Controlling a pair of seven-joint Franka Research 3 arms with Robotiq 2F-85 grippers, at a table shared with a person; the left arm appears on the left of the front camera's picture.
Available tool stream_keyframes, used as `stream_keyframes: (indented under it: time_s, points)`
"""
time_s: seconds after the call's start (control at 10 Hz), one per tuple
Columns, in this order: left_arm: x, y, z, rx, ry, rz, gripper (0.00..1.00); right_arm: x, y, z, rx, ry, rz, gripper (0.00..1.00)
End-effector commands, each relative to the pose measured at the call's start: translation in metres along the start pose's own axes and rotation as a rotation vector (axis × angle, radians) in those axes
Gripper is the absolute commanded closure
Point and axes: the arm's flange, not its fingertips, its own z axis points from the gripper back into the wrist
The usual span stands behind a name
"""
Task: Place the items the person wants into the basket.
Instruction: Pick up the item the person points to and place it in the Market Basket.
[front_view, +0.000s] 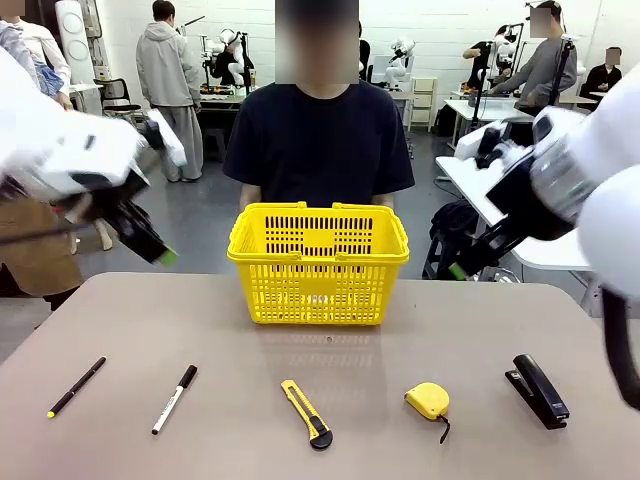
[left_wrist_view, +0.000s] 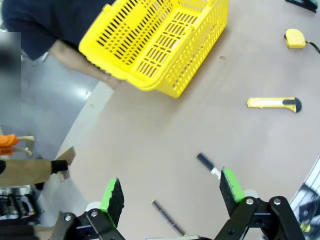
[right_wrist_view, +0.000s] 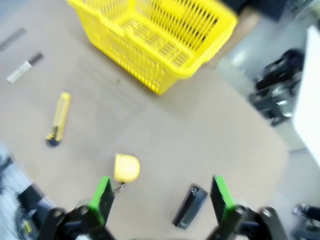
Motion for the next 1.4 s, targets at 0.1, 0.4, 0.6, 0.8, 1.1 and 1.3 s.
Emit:
stream_keyframes:
  time_s: [0.1,0.4,0.6,0.8,1.1,1.3]
  points:
    - [0.014,0.017,0.047,0.064,0.039,-0.056,0.00,0.021,0.013,0.052,-0.051,0.108,0.065,0.00]
    - [0.014,0.017,0.060,0.055,0.020,-0.035,0.00,0.018,0.015,0.064,-0.029,0.085,0.061,0.00]
    - [0.014,0.017,0.060,0.055,0.020,-0.035,0.00,0.018,0.015,0.064,-0.029,0.085,0.061,0.00]
    - [0.014,0.017,0.060,0.055,0.020,-0.035,0.00,0.018,0.015,0.064,-0.029,0.085,0.061,0.00]
    - [-0.018,0.088,0.070,-0.257,-0.025,-0.001,0.00,-0.021,-0.049,0.097,0.269,0.024,0.100,0.00]
    - [-0.063,0.155,0.095,-0.376,-0.112,0.120,0.00,-0.063,-0.111,0.115,0.473,-0.121,0.039,0.00]
